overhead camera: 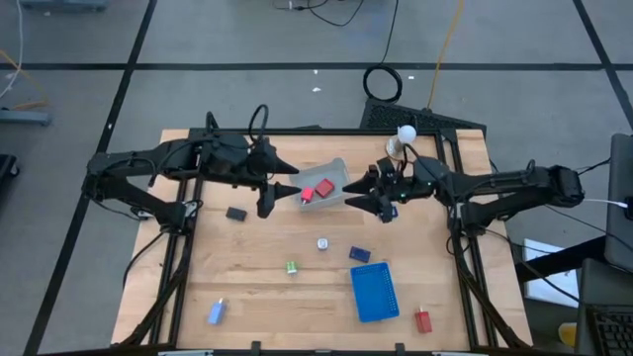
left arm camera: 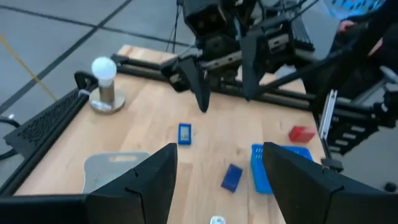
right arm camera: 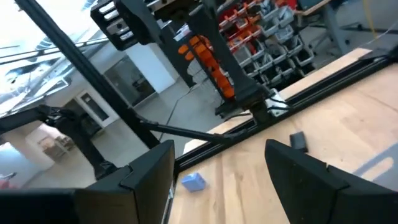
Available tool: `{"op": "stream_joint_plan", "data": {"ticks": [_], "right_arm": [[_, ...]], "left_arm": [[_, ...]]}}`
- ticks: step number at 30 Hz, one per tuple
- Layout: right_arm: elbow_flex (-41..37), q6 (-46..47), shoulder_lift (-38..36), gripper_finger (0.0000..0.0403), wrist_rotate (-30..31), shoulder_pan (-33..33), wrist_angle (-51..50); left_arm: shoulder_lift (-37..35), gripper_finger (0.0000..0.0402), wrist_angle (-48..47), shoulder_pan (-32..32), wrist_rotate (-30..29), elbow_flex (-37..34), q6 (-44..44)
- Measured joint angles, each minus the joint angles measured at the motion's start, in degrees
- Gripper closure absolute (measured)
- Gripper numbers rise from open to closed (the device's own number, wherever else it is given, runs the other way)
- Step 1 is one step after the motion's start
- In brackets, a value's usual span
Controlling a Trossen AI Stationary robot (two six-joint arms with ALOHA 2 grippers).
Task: Pick & Place Office items
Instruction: Put the purple charger adapter into the gray bin
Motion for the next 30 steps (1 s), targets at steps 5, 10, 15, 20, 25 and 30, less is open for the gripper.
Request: {"op": "stream_joint_plan", "data": {"ticks": [5, 10, 15, 20, 25, 30], "right_arm": [[0.5, 1.5, 0.4, 0.0161, -5.5, -1.6, -0.1], [0.5, 2.3, 0.4, 0.0161, -10.9, -3.1, 0.4], [0.5, 2.1, 0.4, 0.0161, -11.3, -4.1, -1.6], [0.5, 2.4, 0.4, 0.0161, -9.0, -4.6, -2.5], [0.5, 2.4, 0.4, 0.0161, -3.3, -4.6, -2.7], [0.5, 0.8, 0.4, 0.0161, 1.8, -5.0, -3.6]], "left_arm": [[0.0, 0.0163, 6.2, 0.1, 0.0, 0.0, 1.8], [0.0, 0.0163, 16.0, 0.4, 0.6, 0.0, 1.9], [0.0, 0.0163, 16.1, 0.3, 1.5, 0.0, -0.1], [0.1, 0.0163, 6.2, 0.3, 1.9, 0.0, -1.8], [2.1, 0.0163, -4.9, 0.1, 3.1, -0.1, -0.7], [5.1, 0.0163, -10.1, -1.1, 5.1, 0.0, 0.9]]}}
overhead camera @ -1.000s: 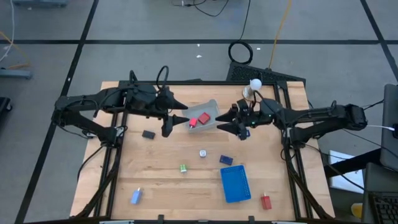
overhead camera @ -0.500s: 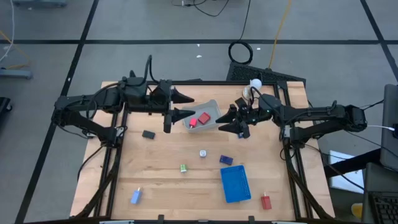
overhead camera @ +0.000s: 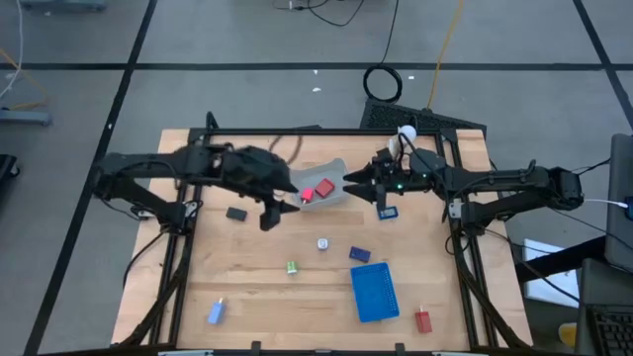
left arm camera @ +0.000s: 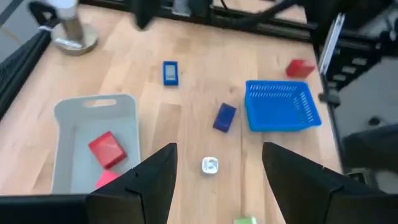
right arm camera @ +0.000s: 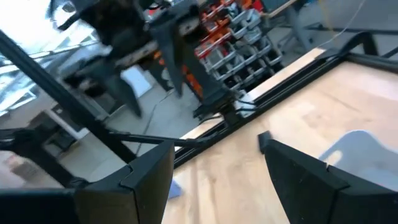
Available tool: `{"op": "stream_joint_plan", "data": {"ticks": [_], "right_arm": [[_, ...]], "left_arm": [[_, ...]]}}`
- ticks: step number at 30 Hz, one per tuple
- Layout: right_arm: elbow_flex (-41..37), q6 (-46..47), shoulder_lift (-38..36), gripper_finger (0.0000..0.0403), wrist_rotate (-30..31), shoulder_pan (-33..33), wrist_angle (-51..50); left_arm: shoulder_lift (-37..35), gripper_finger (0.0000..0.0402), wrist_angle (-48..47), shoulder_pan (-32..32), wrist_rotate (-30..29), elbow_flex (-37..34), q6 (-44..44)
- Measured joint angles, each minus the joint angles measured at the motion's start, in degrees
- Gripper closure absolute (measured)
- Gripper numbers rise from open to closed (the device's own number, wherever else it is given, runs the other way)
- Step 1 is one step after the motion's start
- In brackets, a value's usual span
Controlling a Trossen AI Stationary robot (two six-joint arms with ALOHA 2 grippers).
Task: Pick & Place Office items
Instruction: Put the purple charger adapter into the gray bin
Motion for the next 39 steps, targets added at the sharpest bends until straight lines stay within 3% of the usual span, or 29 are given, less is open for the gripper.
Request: {"op": "stream_joint_plan", "data": {"ticks": [8, 15, 23, 39], "right_arm": [[0.0, -0.5, 0.0, 0.0161, 0.5, -2.6, -2.1], [0.0, -0.2, 0.0, 0.0161, 0.4, -3.5, -3.4], [0.0, 0.2, 0.0, 0.0161, 0.4, -3.5, -3.2], [0.0, 3.2, 0.0, 0.0161, 0.1, -3.5, -2.3]], "left_arm": [[7.9, 0.0163, 0.4, -1.7, 2.2, 0.0, 7.4], [13.3, 0.0163, 3.3, -1.8, 6.5, -0.1, 6.0], [14.6, 0.0163, 7.2, -1.5, 5.5, 0.0, -0.4], [14.1, 0.0163, 13.8, -1.5, 5.5, 0.0, 3.8]]}}
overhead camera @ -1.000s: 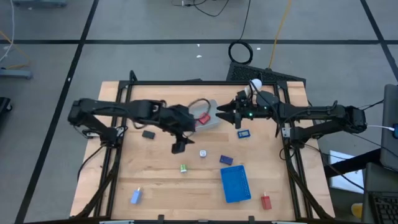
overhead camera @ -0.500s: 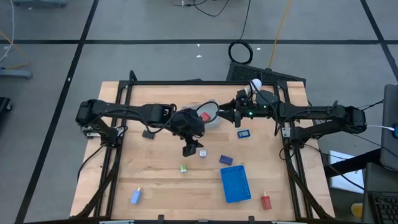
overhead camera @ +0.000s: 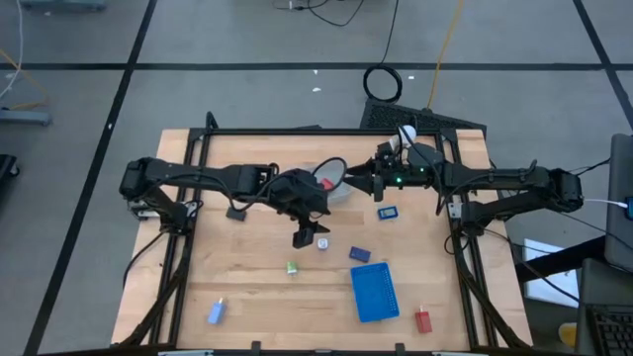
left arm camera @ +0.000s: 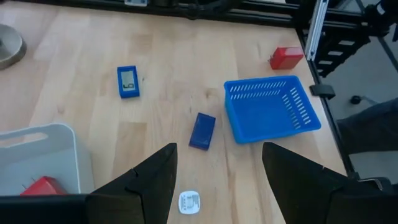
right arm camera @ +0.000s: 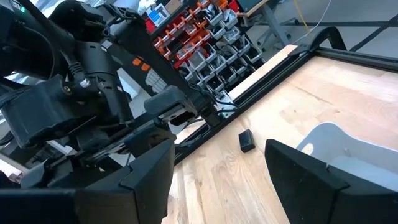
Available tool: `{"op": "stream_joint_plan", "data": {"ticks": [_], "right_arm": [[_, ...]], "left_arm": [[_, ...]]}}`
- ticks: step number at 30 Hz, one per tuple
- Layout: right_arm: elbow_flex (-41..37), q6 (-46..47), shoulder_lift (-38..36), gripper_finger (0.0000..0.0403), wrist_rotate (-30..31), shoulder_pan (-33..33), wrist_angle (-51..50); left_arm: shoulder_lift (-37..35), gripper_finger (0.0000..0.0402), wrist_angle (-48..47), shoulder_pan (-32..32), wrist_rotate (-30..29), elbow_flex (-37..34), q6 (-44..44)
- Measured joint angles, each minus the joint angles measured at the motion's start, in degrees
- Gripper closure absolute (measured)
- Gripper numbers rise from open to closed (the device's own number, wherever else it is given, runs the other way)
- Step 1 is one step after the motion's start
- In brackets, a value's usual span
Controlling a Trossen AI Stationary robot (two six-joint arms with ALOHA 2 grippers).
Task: Pick & Place Office items
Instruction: Put the purple charger adapter into the gray bin
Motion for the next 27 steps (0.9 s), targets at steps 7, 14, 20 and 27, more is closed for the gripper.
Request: {"op": "stream_joint_plan", "data": {"ticks": [7, 14, 20, 27], "right_arm": [[0.0, 0.0, 0.0, 0.0161, -1.5, 0.0, 0.0], [0.0, -0.3, 0.0, 0.0161, -4.3, 0.0, -0.1], [0.0, -2.1, 0.0, 0.0161, -4.2, -0.6, -2.8], [-0.1, -1.0, 0.0, 0.0161, -0.9, -5.2, -9.0]], "left_arm": [[0.0, 0.0153, -2.5, 1.5, 0.1, 0.0, -1.2], [0.7, 0.0105, -4.7, 2.1, -0.7, 0.0, -2.8], [3.0, 0.0097, -7.2, 1.5, 0.2, 0.0, -2.3], [8.7, 0.0113, -11.0, 0.1, 0.0, 0.0, -2.6]]}}
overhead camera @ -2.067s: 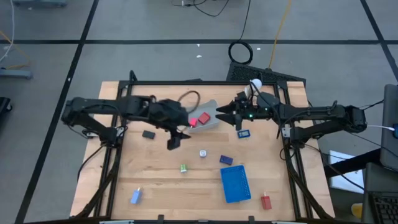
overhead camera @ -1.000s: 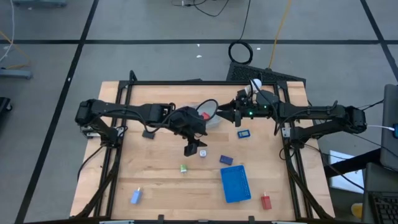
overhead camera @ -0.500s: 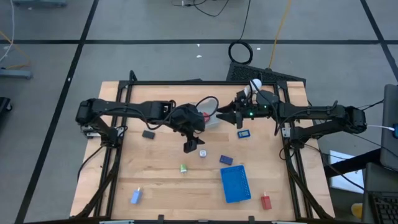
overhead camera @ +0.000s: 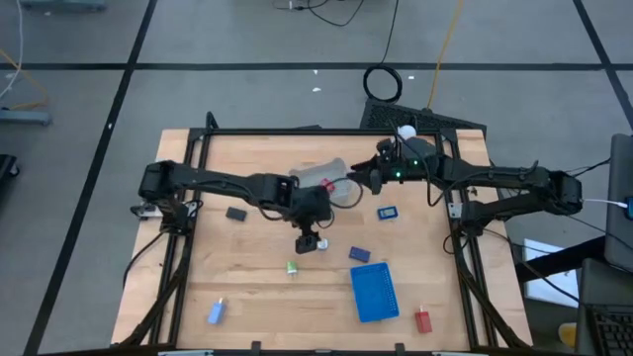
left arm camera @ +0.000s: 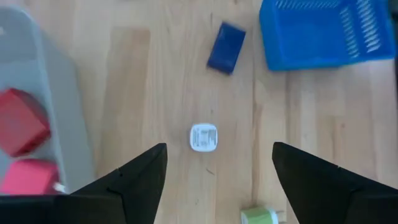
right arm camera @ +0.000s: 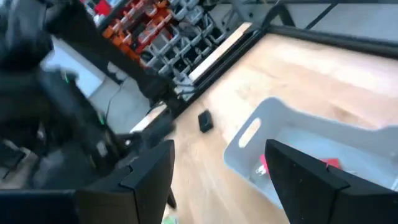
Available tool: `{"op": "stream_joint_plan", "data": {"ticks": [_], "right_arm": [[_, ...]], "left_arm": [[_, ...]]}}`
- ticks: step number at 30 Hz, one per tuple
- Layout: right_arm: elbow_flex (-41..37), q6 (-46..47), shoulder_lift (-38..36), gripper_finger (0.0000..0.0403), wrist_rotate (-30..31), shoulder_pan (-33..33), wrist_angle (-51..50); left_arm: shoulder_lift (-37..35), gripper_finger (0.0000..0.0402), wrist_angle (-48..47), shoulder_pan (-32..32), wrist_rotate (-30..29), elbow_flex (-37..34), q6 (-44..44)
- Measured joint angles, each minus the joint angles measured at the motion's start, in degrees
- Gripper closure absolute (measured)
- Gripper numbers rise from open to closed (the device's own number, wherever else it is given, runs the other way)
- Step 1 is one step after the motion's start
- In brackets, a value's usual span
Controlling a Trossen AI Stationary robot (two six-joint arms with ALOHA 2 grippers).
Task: Pick & Place Office items
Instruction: Put the purple charger adapter into the gray bin
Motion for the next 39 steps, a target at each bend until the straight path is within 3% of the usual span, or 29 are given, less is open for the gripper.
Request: {"op": "stream_joint_plan", "data": {"ticks": [9, 16, 24, 31, 39], "right_arm": [[0.0, -0.7, -0.2, 0.0161, -0.3, -3.2, 2.2], [0.0, -0.7, -0.2, 0.0161, -0.3, -3.7, 2.2], [0.1, -0.7, -0.2, 0.0161, -0.3, -3.7, 2.9], [0.1, -0.9, -0.2, 0.0161, -0.3, -3.7, 3.0], [0.1, -0.9, -0.2, 0.0161, -0.3, -3.7, 3.0]], "left_arm": [[6.1, 0.0087, -0.6, -1.2, -0.4, 0.0, -3.9], [9.1, 0.0074, -0.1, -2.6, -5.2, 0.0, -5.1], [10.2, 0.0088, 1.4, -2.9, -7.2, 0.0, -5.1], [10.5, 0.0082, 2.1, -3.0, -13.6, 0.0, -4.8], [10.5, 0.0065, 3.6, -3.1, -13.1, 0.0, -5.1]]}}
